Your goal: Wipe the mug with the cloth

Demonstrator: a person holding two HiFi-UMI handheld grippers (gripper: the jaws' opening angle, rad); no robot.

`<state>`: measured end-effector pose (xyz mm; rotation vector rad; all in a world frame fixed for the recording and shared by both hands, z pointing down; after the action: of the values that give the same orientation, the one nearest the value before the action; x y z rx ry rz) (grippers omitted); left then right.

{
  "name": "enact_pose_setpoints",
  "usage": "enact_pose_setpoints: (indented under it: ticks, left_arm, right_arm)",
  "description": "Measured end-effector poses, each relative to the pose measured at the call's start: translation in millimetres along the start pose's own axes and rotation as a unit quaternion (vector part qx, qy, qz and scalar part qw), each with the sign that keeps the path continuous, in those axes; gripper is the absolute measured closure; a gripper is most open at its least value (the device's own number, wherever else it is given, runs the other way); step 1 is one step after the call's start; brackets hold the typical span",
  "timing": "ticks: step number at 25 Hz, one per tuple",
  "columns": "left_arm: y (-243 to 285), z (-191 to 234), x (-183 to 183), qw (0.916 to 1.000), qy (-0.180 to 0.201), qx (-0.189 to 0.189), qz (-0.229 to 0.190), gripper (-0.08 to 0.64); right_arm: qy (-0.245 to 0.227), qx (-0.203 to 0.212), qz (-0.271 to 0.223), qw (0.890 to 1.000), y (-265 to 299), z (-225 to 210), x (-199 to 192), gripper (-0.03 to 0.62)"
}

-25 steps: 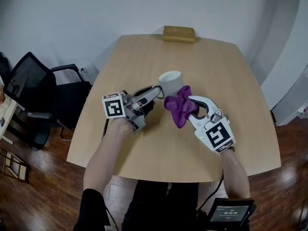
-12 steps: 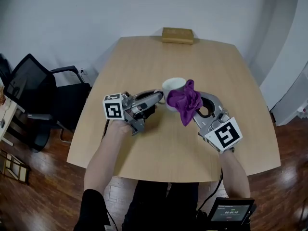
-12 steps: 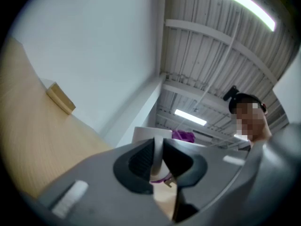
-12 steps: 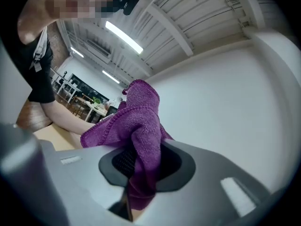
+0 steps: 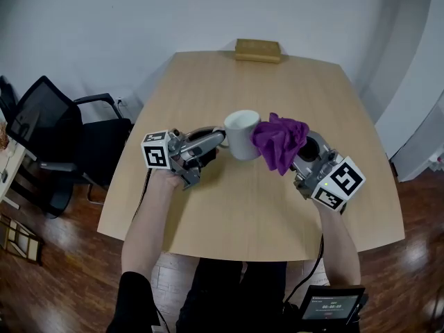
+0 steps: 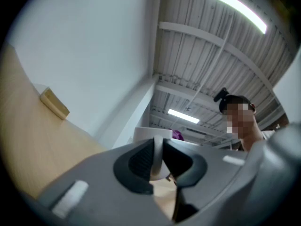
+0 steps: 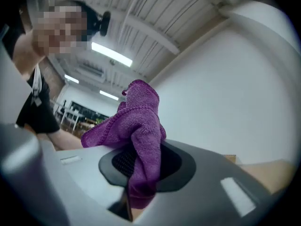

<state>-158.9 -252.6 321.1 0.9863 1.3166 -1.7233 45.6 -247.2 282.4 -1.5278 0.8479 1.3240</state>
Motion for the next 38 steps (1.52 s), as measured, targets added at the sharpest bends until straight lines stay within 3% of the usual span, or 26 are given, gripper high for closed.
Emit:
enact_pose_setpoints:
  ticks: [2, 4, 7, 12, 16, 18, 21, 23, 26, 29, 34, 38]
  left_arm:
    - [9.4, -9.8, -3.5, 0.9996, 0.009, -0.024, 0.014, 0.487]
    - [17.9, -17.2, -8.6, 0.9988, 0.018, -0.038, 0.026, 0.489]
    - [22.6, -20.0, -7.5, 0.9989, 0.026, -0.039, 0.010, 0.490]
    - [9.2, -14.1, 14.3, 0.9977, 0.021, -0.018, -0.061, 0.491]
    - [-4.2, -12.4, 23.3, 0.9957, 0.047, -0.015, -0.078, 0.491]
    - [-8.9, -12.2, 26.4, 0.9949, 0.051, -0.020, -0.085, 0.492]
    - [-5.8, -17.0, 25.3, 0.9947, 0.059, -0.034, -0.078, 0.492]
    - [2.3, -24.3, 20.4, 0.9945, 0.065, -0.054, -0.062, 0.492]
    - [15.7, -35.4, 11.6, 0.9933, 0.077, -0.078, -0.037, 0.492]
    - [22.1, -40.4, 9.6, 0.9921, 0.087, -0.078, -0.045, 0.492]
    - [6.0, -39.9, 33.0, 0.9855, 0.111, -0.066, -0.110, 0.494]
    - [3.2, -45.9, 40.0, 0.9781, 0.175, -0.052, -0.100, 0.494]
  right_arm:
    - [0.047, 0.002, -0.052, 0.998, -6.7, -3.7, 14.4, 0.515]
    - [0.064, 0.013, -0.064, 0.996, -7.7, -2.2, 15.6, 0.515]
    - [0.045, 0.022, -0.044, 0.998, -1.0, 6.5, 8.1, 0.516]
    - [-0.006, 0.035, -0.006, 0.999, 10.4, 19.6, -5.5, 0.517]
    - [-0.038, 0.045, 0.081, 0.995, 15.6, 18.4, -33.8, 0.515]
    - [-0.025, 0.032, 0.097, 0.994, 15.1, 9.7, -39.5, 0.515]
    - [0.049, 0.029, 0.009, 0.998, 4.6, 1.5, -11.6, 0.515]
    - [0.084, 0.036, -0.066, 0.994, -5.9, 1.1, 11.2, 0.515]
    - [0.110, 0.054, -0.103, 0.987, -9.5, 4.2, 20.5, 0.515]
    - [0.113, 0.071, -0.085, 0.987, -2.9, 10.9, 12.6, 0.515]
    - [0.092, 0.068, -0.013, 0.993, 10.8, 12.6, -10.2, 0.516]
    - [0.076, 0.012, 0.084, 0.994, 15.6, -2.5, -41.3, 0.515]
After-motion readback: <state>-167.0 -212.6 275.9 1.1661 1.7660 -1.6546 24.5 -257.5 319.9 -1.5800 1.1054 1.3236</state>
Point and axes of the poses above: the fingertips, and each gripper's own axes: y forward along the fingers, z to its left, x out of its top, the point moved 5 cm from there along -y, backward along the fingers, and after that the axes turned 11 degrees about y, right-handed, at the moved point
